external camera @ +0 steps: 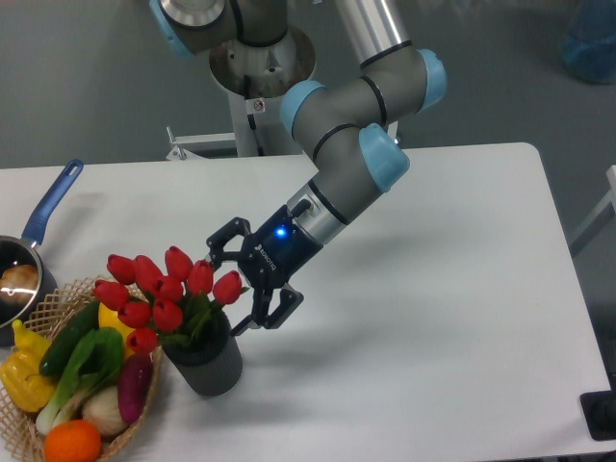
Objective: Pick up the flowers from the vase
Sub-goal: 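Lower the open gripper around the tulip stems above the vase rim, then close the gripper on the tulip stems and adjust the grip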
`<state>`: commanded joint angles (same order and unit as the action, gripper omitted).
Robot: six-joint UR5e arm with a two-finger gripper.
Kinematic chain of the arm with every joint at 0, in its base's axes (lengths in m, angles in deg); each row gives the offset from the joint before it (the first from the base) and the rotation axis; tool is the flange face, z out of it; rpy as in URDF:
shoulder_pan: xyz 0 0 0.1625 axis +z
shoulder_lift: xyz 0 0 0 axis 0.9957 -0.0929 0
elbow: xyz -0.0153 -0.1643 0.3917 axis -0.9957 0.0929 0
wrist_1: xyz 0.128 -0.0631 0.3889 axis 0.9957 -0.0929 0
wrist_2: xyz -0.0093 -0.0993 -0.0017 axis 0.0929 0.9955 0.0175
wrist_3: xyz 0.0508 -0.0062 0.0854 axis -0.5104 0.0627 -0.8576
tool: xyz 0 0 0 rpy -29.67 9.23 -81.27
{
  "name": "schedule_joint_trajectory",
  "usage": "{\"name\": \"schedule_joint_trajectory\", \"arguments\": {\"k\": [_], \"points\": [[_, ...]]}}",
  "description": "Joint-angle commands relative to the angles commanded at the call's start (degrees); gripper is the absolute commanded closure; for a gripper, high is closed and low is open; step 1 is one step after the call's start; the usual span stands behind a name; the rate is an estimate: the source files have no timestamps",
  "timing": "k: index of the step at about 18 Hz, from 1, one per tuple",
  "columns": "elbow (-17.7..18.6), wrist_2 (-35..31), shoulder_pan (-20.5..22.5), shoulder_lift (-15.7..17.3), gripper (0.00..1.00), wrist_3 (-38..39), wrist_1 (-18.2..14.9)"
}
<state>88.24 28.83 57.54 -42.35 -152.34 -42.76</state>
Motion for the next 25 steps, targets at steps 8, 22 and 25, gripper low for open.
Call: {"name": "schedule_joint_trajectory", "arguments": {"k": [8,22,25], "points": [[-1.05,0.18,-1.67,-0.88,0.00,0.17,0.35],[-1.67,0.97,-3.34,-1.76,0.00,0.44,0.35],[-1.67,1.23,-3.34,-1.76,0.00,0.44,0.35]]}}
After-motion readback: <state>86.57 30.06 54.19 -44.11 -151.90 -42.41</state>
